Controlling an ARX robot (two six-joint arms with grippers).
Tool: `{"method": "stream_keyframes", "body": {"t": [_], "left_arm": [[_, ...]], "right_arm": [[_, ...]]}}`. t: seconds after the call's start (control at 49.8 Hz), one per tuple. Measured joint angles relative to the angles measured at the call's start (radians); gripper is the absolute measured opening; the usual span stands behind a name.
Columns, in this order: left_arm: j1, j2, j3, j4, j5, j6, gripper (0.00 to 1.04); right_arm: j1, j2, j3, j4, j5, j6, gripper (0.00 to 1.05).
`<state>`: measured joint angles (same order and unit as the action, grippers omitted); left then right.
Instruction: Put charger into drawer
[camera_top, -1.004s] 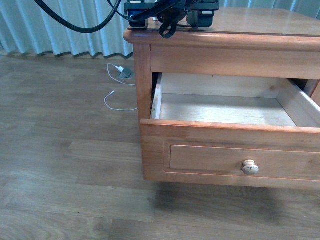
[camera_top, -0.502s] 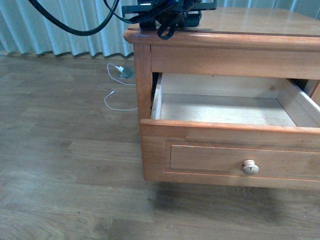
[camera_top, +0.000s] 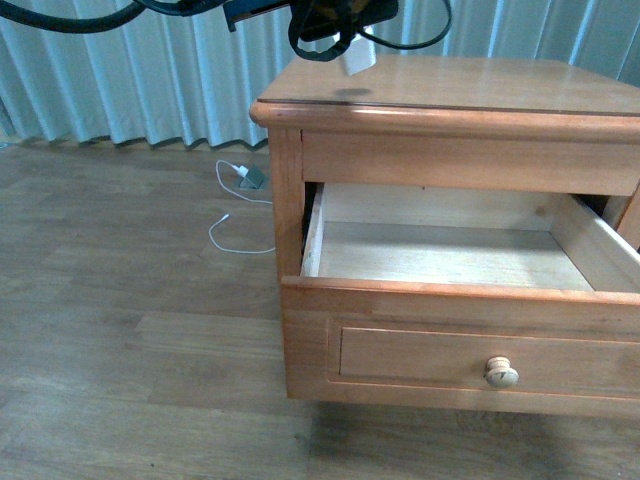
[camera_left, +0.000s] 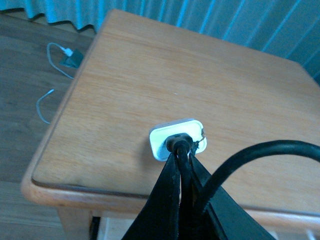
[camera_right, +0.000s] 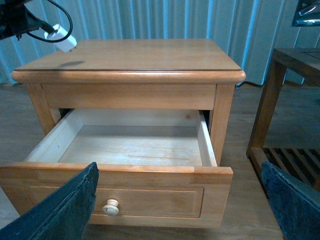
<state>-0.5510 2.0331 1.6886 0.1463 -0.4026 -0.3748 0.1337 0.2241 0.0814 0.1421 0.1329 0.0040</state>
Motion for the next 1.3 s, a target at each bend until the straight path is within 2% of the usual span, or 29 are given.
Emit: {"method": "stream_keyframes", "body": {"t": [0.14, 0.401, 0.763, 1.044, 1.244, 1.305], "left_arm": [[-0.057, -0.136, -0.174, 0.066, 0.05, -0.042, 0.06], [-0.117, -0.189, -0.298, 0.108, 0.075, -0.088, 0.06], [-0.122, 0.105, -0.191, 0.064, 0.089, -0.17, 0.07], [-0.126, 0.164, -0.147, 0.051, 0.105, -0.168, 0.46], [-0.108, 0.035, -0.262, 0.082, 0.083, -0.139, 0.82], [-0.082, -0.056, -0.344, 0.106, 0.08, -0.122, 0.96]], "right_arm": [[0.0, 0.0, 0.0, 0.0, 0.0, 0.0, 0.97], [0.0, 0.0, 0.0, 0.0, 0.0, 0.0, 0.97], [0.0, 0.0, 0.0, 0.0, 0.0, 0.0, 0.97], [0.0, 0.0, 0.0, 0.0, 0.0, 0.0, 0.97], [0.0, 0.0, 0.0, 0.0, 0.0, 0.0, 0.97], [0.0, 0.0, 0.0, 0.0, 0.0, 0.0, 0.97]]}}
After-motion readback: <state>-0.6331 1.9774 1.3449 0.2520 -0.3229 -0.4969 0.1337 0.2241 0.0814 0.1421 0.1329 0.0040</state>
